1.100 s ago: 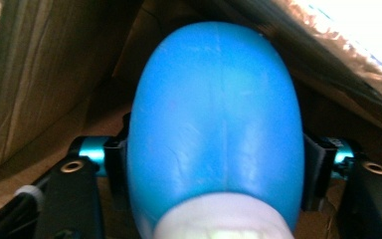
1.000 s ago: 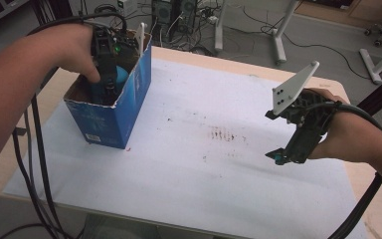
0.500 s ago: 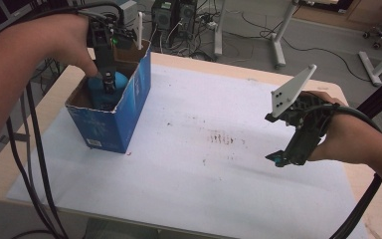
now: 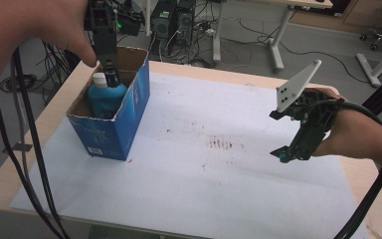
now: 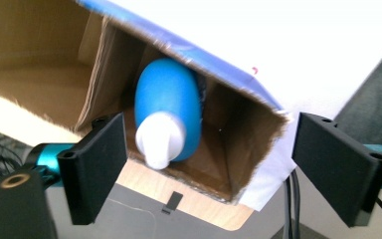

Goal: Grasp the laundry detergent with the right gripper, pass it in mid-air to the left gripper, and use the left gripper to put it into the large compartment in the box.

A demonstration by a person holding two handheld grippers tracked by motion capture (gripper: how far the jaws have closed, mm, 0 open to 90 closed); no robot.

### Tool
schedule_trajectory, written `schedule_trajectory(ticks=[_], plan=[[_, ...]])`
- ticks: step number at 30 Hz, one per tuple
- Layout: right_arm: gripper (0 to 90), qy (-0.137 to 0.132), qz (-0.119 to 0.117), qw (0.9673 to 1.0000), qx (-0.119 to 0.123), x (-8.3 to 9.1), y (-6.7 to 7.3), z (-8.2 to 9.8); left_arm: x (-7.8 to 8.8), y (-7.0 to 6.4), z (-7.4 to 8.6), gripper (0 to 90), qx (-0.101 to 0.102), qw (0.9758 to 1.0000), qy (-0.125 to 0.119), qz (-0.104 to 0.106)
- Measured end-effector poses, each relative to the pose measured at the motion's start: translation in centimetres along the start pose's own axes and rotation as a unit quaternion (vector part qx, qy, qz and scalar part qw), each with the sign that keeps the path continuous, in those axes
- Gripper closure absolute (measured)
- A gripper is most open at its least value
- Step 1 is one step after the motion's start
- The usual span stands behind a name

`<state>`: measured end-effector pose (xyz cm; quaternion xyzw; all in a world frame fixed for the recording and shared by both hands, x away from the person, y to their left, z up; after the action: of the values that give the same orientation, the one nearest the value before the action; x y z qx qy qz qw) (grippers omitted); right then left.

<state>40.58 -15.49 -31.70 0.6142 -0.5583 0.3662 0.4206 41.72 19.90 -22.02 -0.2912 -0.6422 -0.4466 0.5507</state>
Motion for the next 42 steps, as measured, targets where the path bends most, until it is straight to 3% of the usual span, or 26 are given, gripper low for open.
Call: schedule_trajectory(ticks=[7,10,14,20,29,37,42], plan=[[0.7,0.005,0.002,1.0,-0.007,1.3,-0.5,0.5,0.9,-2.1,-2.3,7.7,-0.053,0.9984,-0.017,0.013],[0.7,0.012,0.003,0.9999,-0.011,1.8,-0.9,0.9,0.8,-3.0,-3.4,7.7,-0.081,0.9963,-0.022,0.02],[0.7,0.018,0.004,0.9997,-0.015,2.2,-1.3,1.1,0.6,-3.6,-4.5,6.3,-0.096,0.9947,-0.027,0.026],[0.7,0.042,-0.009,0.9989,-0.018,2.5,-2.1,1.5,-0.3,-4.4,-6.3,3.4,-0.131,0.9899,-0.037,0.037],[0.7,0.073,-0.015,0.9967,-0.03,2.0,-3.0,2.6,-1.5,-5.1,-7.6,1.6,-0.168,0.9838,-0.047,0.042],[0.7,0.104,-0.022,0.9939,-0.027,1.0,-3.3,2.9,-2.9,-5.7,-8.7,1.6,-0.176,0.9818,-0.048,0.051],[0.7,0.109,-0.027,0.9932,-0.029,0.7,-3.5,2.9,-3.1,-6.0,-9.0,1.6,-0.176,0.9811,-0.055,0.057]])
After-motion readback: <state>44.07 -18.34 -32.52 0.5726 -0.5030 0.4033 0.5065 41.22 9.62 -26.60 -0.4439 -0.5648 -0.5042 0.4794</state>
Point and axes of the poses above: each handheld gripper's, and its own axes: x roughly backward along the jaws, z roughly out of its underside, y roughly to its left, the point moved 4 cm from there along -x, roughly forward along the jaws, and after that the axes turned 11 degrees about -z, right-handed, at the moved point
